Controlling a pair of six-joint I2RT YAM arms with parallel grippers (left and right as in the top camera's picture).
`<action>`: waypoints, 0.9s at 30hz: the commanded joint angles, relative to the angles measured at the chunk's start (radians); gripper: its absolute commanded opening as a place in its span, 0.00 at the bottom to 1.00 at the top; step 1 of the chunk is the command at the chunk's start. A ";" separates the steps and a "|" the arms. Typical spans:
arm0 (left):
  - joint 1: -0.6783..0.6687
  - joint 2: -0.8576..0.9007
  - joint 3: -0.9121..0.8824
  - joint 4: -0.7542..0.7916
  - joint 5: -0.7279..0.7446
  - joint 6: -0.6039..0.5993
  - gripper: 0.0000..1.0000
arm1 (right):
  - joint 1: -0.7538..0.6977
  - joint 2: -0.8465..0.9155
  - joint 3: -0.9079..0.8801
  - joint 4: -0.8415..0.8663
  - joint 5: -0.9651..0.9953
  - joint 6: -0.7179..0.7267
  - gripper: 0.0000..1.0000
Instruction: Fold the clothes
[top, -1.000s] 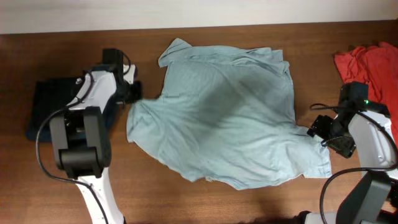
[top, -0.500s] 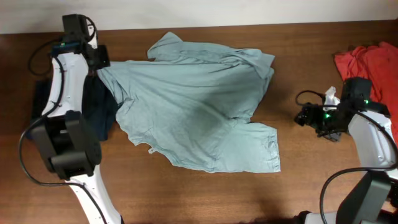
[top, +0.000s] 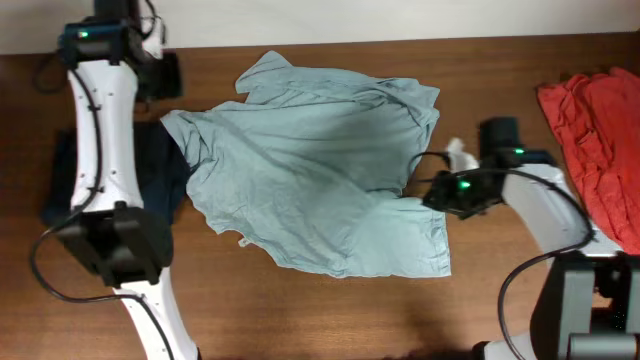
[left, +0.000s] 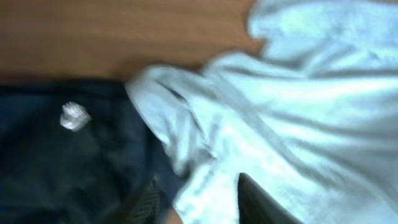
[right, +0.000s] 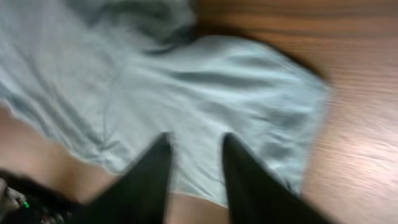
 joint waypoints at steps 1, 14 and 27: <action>-0.055 -0.015 0.008 -0.081 0.053 0.005 0.15 | 0.097 0.032 0.015 0.018 0.067 -0.009 0.20; -0.175 -0.079 0.008 -0.201 0.047 0.013 0.01 | 0.188 0.289 0.015 -0.086 0.165 0.040 0.04; -0.175 -0.242 0.008 -0.254 0.007 0.058 0.04 | 0.662 0.099 0.015 -0.177 0.148 0.109 0.04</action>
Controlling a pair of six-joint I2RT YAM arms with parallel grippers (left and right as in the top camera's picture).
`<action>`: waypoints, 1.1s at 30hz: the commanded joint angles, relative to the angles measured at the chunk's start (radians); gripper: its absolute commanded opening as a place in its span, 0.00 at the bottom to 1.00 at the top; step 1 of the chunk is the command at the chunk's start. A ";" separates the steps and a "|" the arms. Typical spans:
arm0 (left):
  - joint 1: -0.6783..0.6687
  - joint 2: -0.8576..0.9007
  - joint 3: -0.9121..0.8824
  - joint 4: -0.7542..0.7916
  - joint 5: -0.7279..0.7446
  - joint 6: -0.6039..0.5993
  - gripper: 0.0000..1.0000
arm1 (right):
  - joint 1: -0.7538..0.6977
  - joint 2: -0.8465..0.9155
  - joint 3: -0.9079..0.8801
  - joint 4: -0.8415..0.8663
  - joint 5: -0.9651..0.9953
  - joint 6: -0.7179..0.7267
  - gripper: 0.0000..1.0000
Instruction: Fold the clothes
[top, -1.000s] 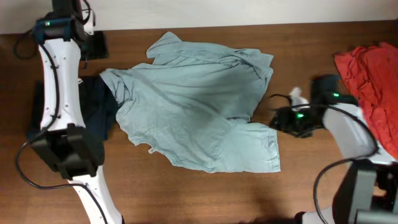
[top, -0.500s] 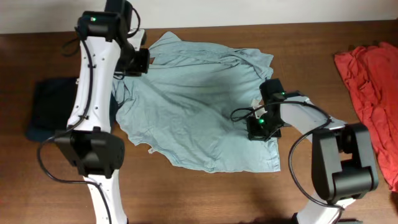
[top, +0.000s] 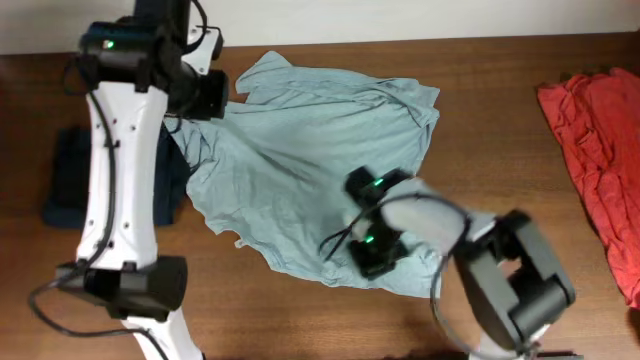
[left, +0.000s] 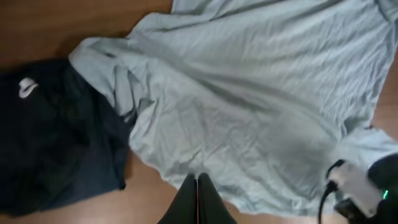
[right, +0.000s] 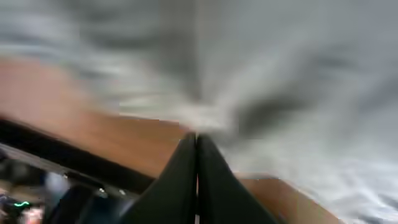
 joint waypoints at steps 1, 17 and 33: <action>0.003 -0.018 0.006 -0.042 -0.023 0.023 0.04 | 0.056 -0.108 -0.005 0.053 0.043 0.066 0.04; -0.401 -0.018 -0.518 0.174 -0.065 0.145 0.16 | -0.680 -0.346 0.083 0.204 0.023 0.153 0.72; -0.738 -0.012 -0.956 0.351 -0.014 0.331 0.97 | -0.802 -0.346 0.083 0.161 0.001 0.122 0.76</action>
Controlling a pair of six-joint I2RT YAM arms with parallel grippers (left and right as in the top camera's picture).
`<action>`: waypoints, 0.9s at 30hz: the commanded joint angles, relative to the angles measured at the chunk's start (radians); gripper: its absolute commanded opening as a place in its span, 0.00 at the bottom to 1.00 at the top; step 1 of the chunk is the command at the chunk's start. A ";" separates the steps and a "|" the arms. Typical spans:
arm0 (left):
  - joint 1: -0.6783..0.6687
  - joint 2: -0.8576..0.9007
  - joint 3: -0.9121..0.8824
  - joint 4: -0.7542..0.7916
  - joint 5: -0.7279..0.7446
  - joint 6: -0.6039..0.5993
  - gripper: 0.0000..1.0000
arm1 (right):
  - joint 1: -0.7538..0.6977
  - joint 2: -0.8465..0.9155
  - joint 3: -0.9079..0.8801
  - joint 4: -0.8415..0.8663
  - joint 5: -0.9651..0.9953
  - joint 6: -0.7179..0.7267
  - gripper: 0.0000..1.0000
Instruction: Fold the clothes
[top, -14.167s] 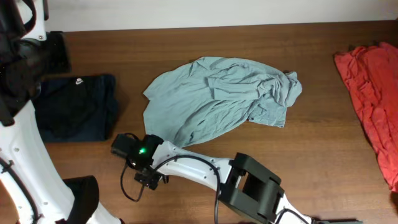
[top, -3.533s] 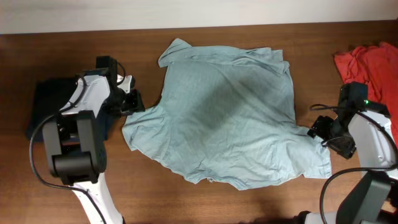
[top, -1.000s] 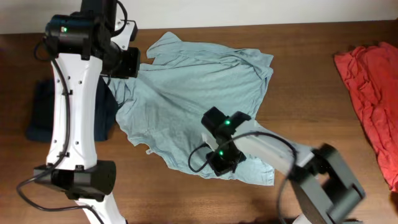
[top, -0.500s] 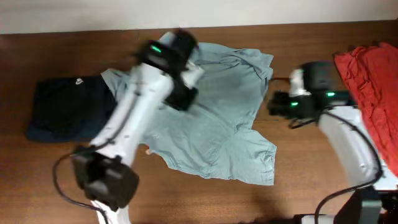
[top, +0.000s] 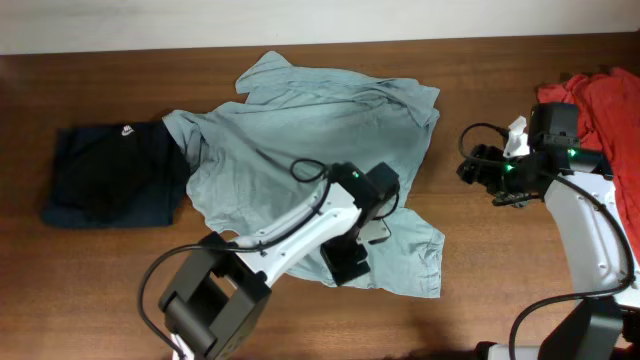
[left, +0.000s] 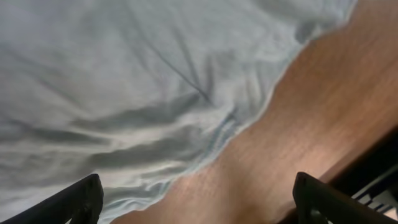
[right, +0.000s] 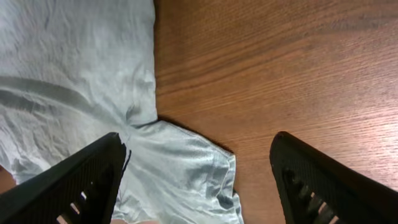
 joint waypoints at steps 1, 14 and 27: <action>-0.030 -0.001 -0.073 -0.002 0.075 0.043 0.98 | -0.002 -0.020 0.018 -0.010 -0.013 -0.013 0.76; -0.097 0.001 -0.192 0.105 0.105 0.121 0.99 | -0.002 -0.020 0.018 -0.010 -0.013 -0.013 0.76; -0.098 0.001 -0.223 0.290 -0.041 0.124 0.64 | -0.002 -0.020 0.018 -0.016 -0.013 -0.013 0.76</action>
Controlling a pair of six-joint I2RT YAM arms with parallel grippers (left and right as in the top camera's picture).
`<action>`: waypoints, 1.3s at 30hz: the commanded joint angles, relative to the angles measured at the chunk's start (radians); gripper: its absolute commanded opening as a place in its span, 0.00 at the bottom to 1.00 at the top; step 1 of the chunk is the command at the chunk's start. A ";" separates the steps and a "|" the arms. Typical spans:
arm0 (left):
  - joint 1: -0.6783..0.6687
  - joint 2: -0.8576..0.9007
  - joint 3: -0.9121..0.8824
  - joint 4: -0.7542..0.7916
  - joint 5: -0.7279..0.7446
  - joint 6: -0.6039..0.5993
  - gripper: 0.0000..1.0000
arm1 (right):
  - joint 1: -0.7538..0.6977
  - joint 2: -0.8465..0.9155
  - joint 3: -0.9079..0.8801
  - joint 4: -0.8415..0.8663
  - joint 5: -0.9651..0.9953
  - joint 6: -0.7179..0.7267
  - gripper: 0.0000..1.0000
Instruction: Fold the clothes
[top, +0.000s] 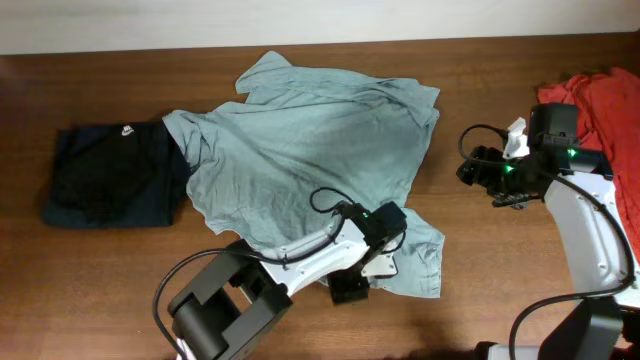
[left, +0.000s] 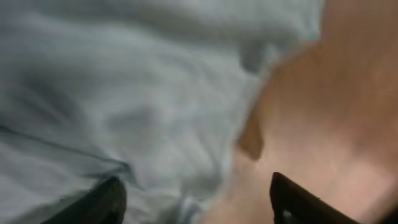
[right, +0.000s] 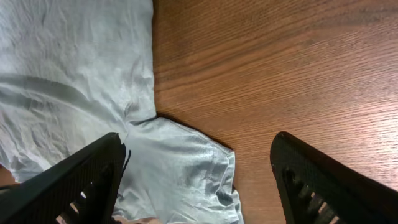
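Observation:
A light teal shirt (top: 310, 150) lies spread and wrinkled across the middle of the table. My left gripper (top: 352, 285) sits at the shirt's front hem. In the blurred left wrist view it (left: 196, 208) is open, with the hem (left: 155, 124) and bare wood between its wide-set fingers. My right gripper (top: 478, 172) hovers over bare wood just right of the shirt. It (right: 199, 193) is open and holds nothing, and the shirt's lower right flap (right: 180, 168) lies below it.
A folded dark navy garment (top: 105, 175) lies at the left, touching the shirt's left sleeve. A red garment (top: 600, 110) is heaped at the right edge behind the right arm. The brown wooden table (top: 500, 80) shows around the clothes.
My left gripper has moved from over the shirt's lower part toward the front, to the hem. The right gripper and the shirt are where they were.
At first my left gripper was by the navy garment and my right at the shirt's right edge. Then both were shut, the left high over the shirt, the right on its lower part. Later both were open, the right back off the shirt, the left now at the hem.

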 joint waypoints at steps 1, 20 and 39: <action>0.004 0.001 -0.004 0.016 -0.042 0.010 0.57 | -0.002 -0.020 0.018 -0.006 -0.013 -0.010 0.76; 0.114 -0.092 0.010 -0.282 0.030 -0.455 0.01 | 0.046 -0.010 0.018 0.130 -0.171 -0.106 0.61; 0.146 -0.092 0.008 -0.636 0.139 -0.600 0.01 | 0.194 0.341 0.018 0.610 0.052 0.014 0.68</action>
